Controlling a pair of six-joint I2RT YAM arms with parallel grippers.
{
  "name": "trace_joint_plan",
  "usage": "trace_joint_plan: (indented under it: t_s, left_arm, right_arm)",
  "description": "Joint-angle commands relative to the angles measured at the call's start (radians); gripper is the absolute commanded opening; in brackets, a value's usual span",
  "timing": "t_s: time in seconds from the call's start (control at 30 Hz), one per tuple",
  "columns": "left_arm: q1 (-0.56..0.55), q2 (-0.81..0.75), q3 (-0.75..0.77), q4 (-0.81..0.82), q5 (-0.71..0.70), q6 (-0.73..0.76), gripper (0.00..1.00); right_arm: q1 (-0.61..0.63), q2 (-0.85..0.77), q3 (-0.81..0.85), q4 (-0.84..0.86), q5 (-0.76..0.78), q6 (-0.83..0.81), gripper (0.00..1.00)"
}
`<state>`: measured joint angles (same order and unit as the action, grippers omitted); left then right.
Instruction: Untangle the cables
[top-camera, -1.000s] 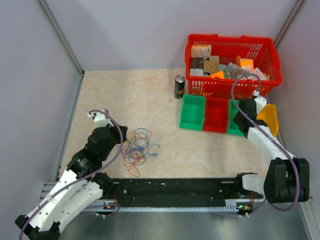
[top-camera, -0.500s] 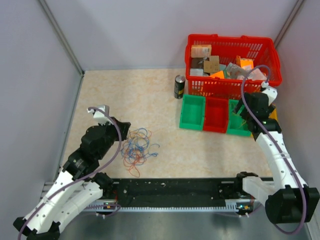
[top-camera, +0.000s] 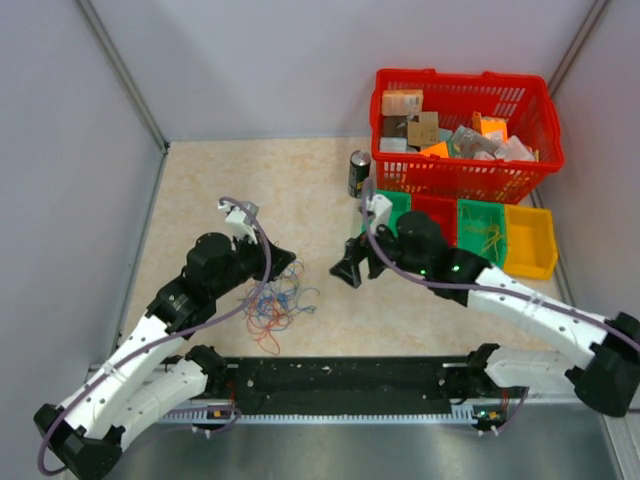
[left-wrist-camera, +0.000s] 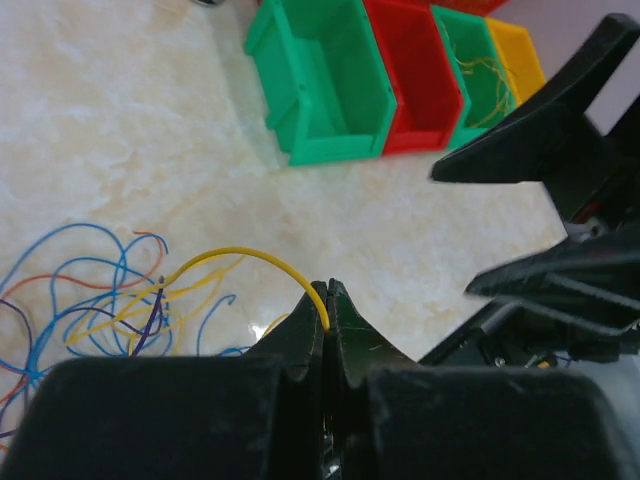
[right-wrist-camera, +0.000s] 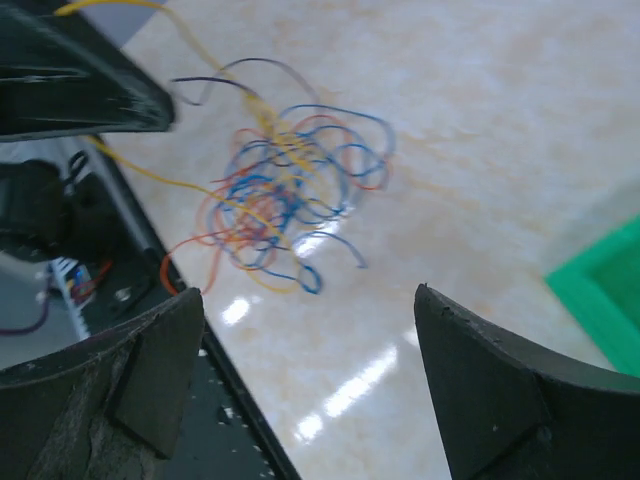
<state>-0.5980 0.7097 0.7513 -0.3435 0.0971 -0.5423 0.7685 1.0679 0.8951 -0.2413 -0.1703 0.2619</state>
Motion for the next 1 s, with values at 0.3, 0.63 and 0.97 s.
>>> trace_joint_plan:
  t_s: [0.3,0.63,0.97]
  left_arm:
    - [0.003,-0.059,-0.026,0.118,0.211,-0.051,0.00]
    - [0.001,-0.113,0.011,0.112,0.271,-0.024,0.00]
    - [0.003,-0.156,0.327,-0.057,0.250,0.179,0.00]
  right_arm:
    - [0.158,0.334,-0.087,0.645,-0.025,0.250,0.82]
    - [0.152,0.492,-0.004,0.724,0.012,0.295,0.59]
    - [0.143,0.586,-0.050,0.636,0.194,0.431,0.00]
